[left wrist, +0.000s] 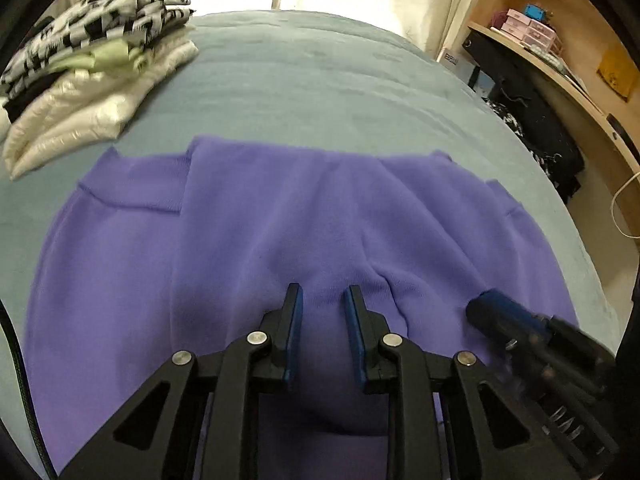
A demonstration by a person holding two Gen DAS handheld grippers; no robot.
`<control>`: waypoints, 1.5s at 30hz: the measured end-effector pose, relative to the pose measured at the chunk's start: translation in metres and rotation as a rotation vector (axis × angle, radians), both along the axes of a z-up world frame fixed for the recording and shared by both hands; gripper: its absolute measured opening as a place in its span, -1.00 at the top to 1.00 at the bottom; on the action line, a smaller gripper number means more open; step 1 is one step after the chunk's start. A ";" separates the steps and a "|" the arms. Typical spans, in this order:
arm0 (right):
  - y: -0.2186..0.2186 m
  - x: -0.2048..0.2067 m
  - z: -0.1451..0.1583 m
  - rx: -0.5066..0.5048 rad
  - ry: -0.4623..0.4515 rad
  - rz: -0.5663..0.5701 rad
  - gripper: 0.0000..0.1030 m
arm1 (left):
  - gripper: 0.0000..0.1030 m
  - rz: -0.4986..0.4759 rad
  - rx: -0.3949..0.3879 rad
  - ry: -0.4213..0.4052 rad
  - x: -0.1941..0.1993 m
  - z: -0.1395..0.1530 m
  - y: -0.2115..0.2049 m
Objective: Fold large clothes
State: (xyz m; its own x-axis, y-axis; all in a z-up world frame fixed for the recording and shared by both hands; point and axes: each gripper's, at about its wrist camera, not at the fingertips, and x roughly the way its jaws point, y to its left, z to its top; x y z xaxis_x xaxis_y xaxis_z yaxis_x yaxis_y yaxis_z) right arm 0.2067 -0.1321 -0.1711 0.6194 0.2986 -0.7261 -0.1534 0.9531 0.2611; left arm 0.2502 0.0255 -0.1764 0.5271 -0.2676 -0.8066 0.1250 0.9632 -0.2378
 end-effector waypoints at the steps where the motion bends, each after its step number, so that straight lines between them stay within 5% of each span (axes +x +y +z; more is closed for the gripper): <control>1: -0.001 -0.001 -0.001 0.005 -0.001 0.000 0.69 | 0.61 -0.002 -0.006 -0.014 -0.003 0.000 0.002; 19: 0.016 -0.002 0.003 -0.048 0.042 -0.058 0.59 | 0.61 0.024 -0.026 -0.016 -0.026 0.016 0.011; 23: 0.016 -0.010 0.012 -0.008 0.052 -0.079 0.59 | 0.34 0.043 -0.037 0.001 -0.037 0.023 0.017; 35: 0.021 -0.050 0.020 -0.034 0.043 -0.087 0.59 | 0.30 0.044 -0.024 0.019 -0.084 0.036 0.030; 38: 0.022 -0.061 0.017 -0.049 0.041 -0.091 0.59 | 0.09 0.059 -0.002 0.030 -0.096 0.036 0.032; 45: 0.029 -0.086 0.019 -0.079 0.011 -0.072 0.59 | 0.08 0.077 0.037 0.036 -0.121 0.038 0.043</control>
